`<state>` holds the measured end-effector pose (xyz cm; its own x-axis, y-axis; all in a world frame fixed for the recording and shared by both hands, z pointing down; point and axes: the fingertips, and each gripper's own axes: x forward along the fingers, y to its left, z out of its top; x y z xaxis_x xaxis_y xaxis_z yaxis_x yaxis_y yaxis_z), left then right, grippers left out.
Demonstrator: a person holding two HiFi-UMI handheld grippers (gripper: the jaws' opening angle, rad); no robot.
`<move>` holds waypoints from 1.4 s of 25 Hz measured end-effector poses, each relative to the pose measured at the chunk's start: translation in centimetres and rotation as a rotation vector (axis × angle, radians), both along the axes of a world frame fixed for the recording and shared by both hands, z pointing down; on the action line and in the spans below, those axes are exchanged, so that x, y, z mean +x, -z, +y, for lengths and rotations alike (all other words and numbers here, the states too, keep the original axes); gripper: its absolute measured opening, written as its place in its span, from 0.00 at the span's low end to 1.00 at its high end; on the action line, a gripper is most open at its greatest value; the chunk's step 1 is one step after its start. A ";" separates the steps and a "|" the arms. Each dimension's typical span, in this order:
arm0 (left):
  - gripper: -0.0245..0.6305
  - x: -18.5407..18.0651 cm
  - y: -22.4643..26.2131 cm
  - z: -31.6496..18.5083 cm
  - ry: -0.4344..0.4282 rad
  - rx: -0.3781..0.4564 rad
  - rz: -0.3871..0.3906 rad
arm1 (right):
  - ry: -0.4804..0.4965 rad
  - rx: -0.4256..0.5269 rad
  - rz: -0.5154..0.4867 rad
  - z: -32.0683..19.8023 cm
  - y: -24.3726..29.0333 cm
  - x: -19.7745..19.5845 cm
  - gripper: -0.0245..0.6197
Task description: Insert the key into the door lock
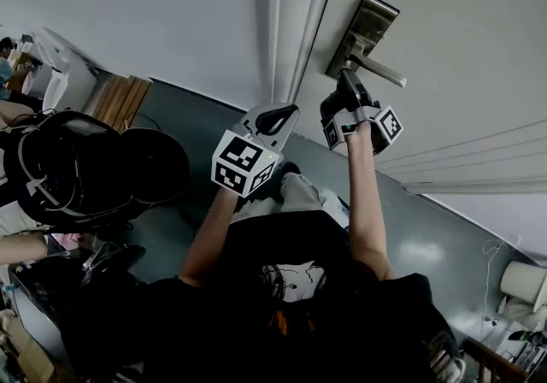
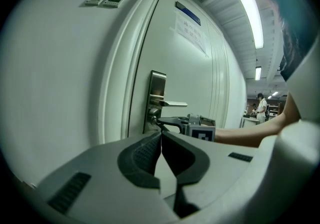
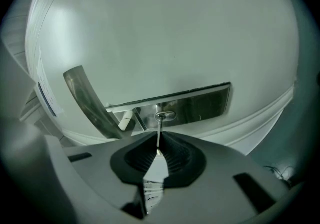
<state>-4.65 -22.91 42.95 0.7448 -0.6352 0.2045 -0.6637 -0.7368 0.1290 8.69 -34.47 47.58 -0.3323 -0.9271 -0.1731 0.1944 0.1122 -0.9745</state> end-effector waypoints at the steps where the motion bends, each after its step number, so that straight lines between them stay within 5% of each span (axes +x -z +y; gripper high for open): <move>1: 0.05 -0.1 0.0 0.0 0.002 -0.001 0.000 | -0.007 0.004 -0.007 -0.1 0.0 0.0 0.08; 16: 0.05 -1.0 0.2 1.2 0.001 0.002 0.004 | -0.087 0.018 0.029 0.0 0.6 0.2 0.08; 35: 0.05 0.9 -2.9 3.7 -0.056 -0.106 0.012 | 0.017 -0.059 0.262 8.7 -2.8 -1.2 0.09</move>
